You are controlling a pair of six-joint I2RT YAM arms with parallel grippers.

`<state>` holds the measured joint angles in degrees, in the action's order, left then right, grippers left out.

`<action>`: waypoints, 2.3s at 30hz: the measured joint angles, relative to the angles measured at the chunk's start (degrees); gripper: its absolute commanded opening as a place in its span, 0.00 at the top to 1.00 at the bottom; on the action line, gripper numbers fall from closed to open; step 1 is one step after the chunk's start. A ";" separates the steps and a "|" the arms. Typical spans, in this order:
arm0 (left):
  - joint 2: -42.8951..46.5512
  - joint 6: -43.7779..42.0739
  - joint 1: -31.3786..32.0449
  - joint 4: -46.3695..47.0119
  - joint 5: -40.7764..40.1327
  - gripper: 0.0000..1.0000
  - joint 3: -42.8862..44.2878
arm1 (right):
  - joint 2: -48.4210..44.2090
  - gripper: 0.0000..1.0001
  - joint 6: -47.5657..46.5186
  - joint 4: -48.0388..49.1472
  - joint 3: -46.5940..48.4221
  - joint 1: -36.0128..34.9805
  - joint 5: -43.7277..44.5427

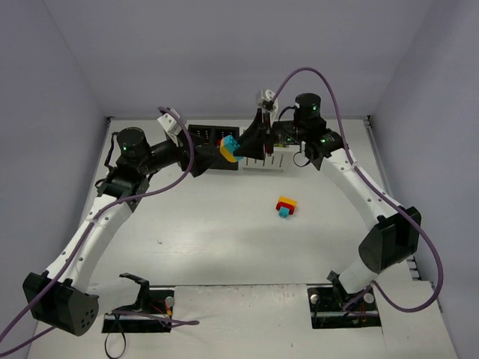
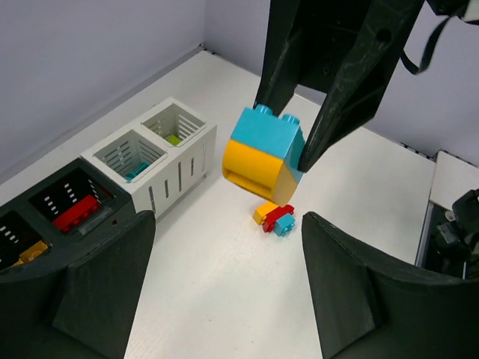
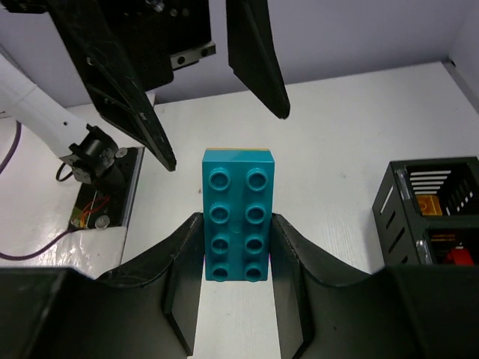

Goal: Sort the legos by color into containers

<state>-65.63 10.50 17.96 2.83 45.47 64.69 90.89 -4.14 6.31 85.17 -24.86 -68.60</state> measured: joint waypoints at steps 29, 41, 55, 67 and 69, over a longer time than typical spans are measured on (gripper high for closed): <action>-5.11 2.21 0.37 7.08 13.53 0.29 4.96 | 0.17 1.00 1.11 3.17 3.80 1.14 -12.68; -7.63 3.67 2.08 10.75 14.51 0.30 4.96 | 1.68 1.00 1.88 3.78 3.80 0.35 -12.66; -9.27 3.02 2.34 9.84 14.95 0.33 4.96 | 2.03 1.00 2.60 3.91 3.80 0.13 -12.26; -9.22 -1.64 2.34 2.49 15.63 0.34 5.81 | 2.03 1.00 2.62 4.07 3.80 0.13 -12.31; -9.22 -1.79 2.34 2.49 15.78 0.34 6.08 | 2.03 1.00 2.62 4.15 3.78 0.13 -12.31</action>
<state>-74.85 8.71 20.29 5.32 61.25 70.76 92.92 -1.52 10.46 88.95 -24.73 -80.90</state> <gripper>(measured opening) 0.661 0.329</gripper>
